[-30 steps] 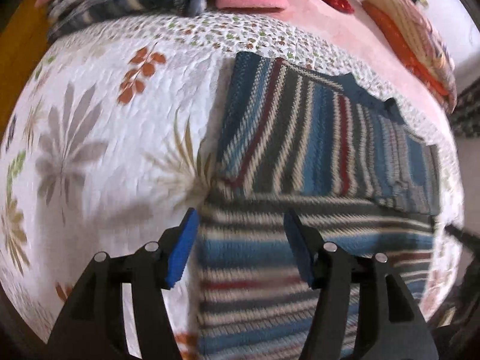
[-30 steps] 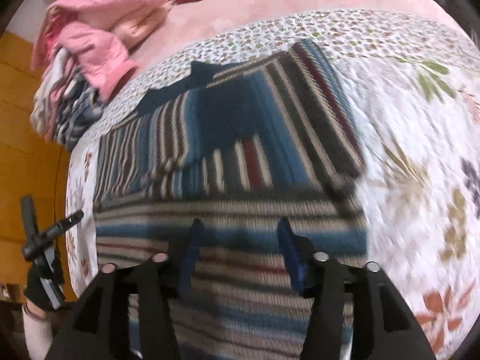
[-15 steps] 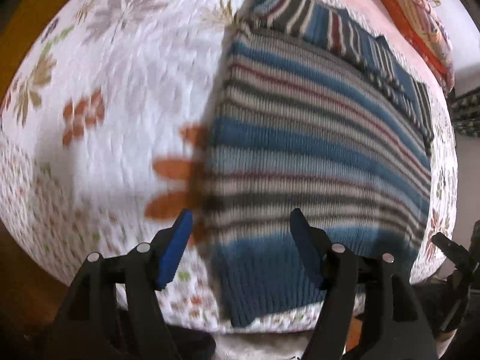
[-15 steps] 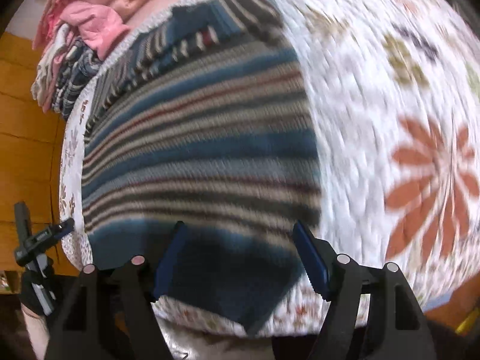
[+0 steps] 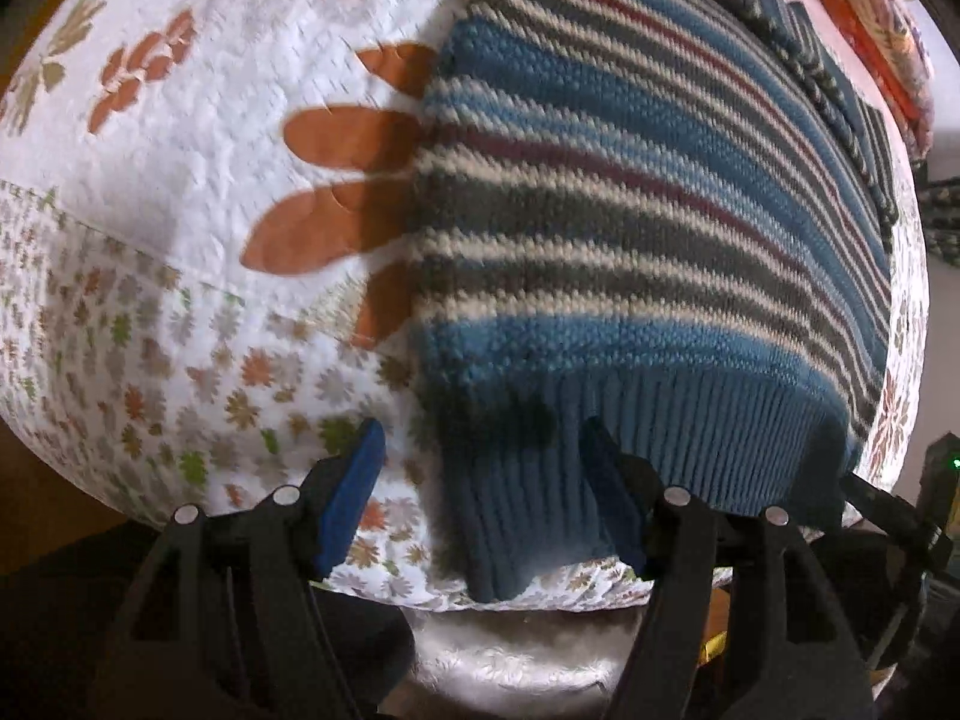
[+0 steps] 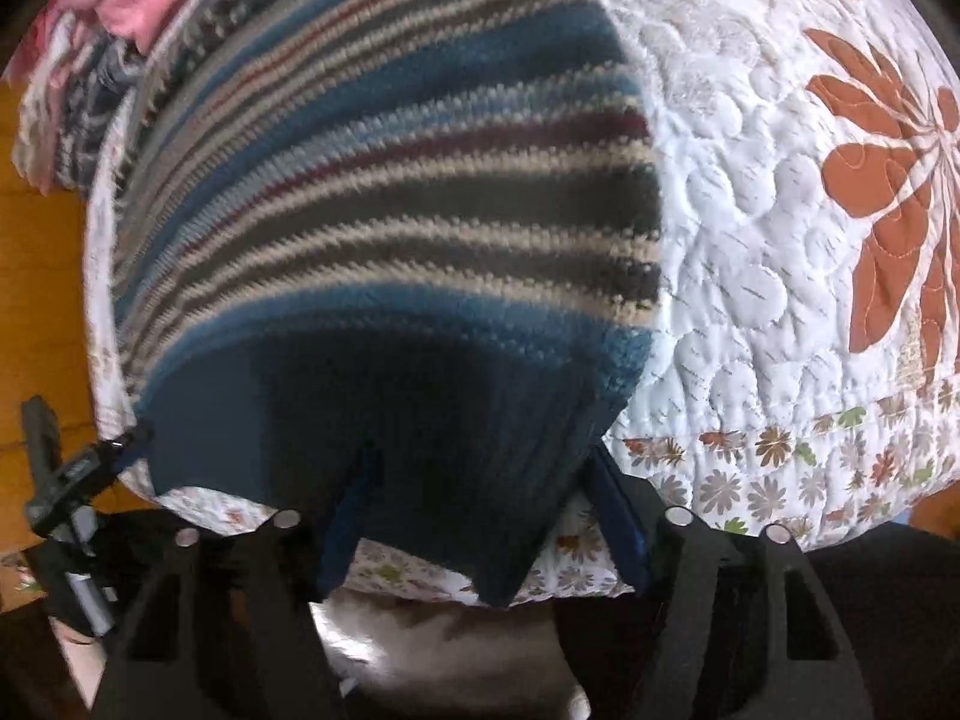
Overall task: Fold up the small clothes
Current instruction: 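Grasp the ribbed sweater hem with both tools and lift it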
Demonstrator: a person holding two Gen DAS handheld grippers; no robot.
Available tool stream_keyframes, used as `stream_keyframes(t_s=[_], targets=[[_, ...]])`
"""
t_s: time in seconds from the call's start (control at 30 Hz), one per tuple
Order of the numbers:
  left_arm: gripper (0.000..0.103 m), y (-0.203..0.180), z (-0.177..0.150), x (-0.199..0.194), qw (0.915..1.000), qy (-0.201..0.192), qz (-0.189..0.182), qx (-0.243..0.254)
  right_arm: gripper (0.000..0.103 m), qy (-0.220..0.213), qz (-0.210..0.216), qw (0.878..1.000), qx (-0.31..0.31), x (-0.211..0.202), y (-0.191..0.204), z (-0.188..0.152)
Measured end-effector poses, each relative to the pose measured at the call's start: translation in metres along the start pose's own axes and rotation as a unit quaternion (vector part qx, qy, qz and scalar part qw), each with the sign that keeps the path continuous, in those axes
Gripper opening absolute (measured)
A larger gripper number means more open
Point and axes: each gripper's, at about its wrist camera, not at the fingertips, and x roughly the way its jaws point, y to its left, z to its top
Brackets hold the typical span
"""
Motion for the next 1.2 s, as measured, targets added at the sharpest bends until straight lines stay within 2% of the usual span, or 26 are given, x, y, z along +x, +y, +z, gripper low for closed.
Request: stream_keyframes(t_s=[0.03,0.1,0.13,0.17,0.2,0.23,0.27,0.3,0.4,0.53,0.67,0.9,1.07,1.2], targets=[[0.066,-0.001,-0.001,0.002,1.0,0.004,-0.001,0.004,0.064,-0.001,-0.011,1.0,-0.007,0.001,0.003,-0.001],[0.064,-0.004,-0.002,0.003,0.9999,0.01,-0.008,0.011,0.05,-0.009,-0.019,1.0,-0.016,0.0,0.008,-0.003],[0.06,-0.006,-0.003,0.005,0.9998,0.012,-0.014,0.011,0.038,-0.012,-0.021,1.0,-0.018,0.0,0.009,-0.003],[0.044,-0.005,-0.004,0.005,0.9996,0.015,-0.019,0.011,0.02,-0.016,-0.015,1.0,-0.021,0.0,0.011,-0.004],[0.034,-0.009,-0.005,0.006,0.9996,0.015,-0.019,0.01,0.016,-0.016,-0.008,1.0,-0.022,-0.001,0.011,-0.005],[0.029,-0.007,-0.007,0.006,0.9996,0.016,-0.021,0.008,0.013,-0.018,0.001,1.0,-0.021,-0.002,0.012,-0.005],[0.018,-0.009,-0.01,0.008,0.9992,0.019,-0.033,0.005,0.011,-0.024,0.01,1.0,-0.017,-0.006,0.011,-0.005],[0.011,-0.006,-0.017,0.008,0.9987,0.022,-0.045,0.003,0.011,-0.027,0.022,0.999,-0.012,-0.009,0.009,-0.006],[0.008,-0.01,-0.023,0.004,0.9982,0.012,-0.054,0.021,0.01,-0.045,0.065,0.997,0.0,-0.024,0.004,-0.006],[0.008,-0.007,-0.019,-0.012,0.9943,-0.013,-0.104,0.02,0.01,-0.079,0.102,0.992,-0.013,-0.049,0.006,-0.005],[0.007,-0.008,-0.013,-0.041,0.9862,-0.059,-0.153,0.023,0.01,-0.095,0.132,0.987,-0.011,-0.073,0.003,0.005],[0.007,-0.014,0.037,-0.083,0.9794,-0.101,-0.175,0.011,0.01,-0.098,0.139,0.985,0.002,-0.102,0.003,0.046],[0.007,-0.016,0.082,-0.082,0.977,-0.09,-0.192,-0.019,0.01,-0.09,0.14,0.986,0.014,-0.102,0.015,0.089],[0.008,-0.022,0.112,-0.067,0.9816,-0.075,-0.173,-0.029,0.01,-0.077,0.14,0.987,0.029,-0.092,0.018,0.128]])
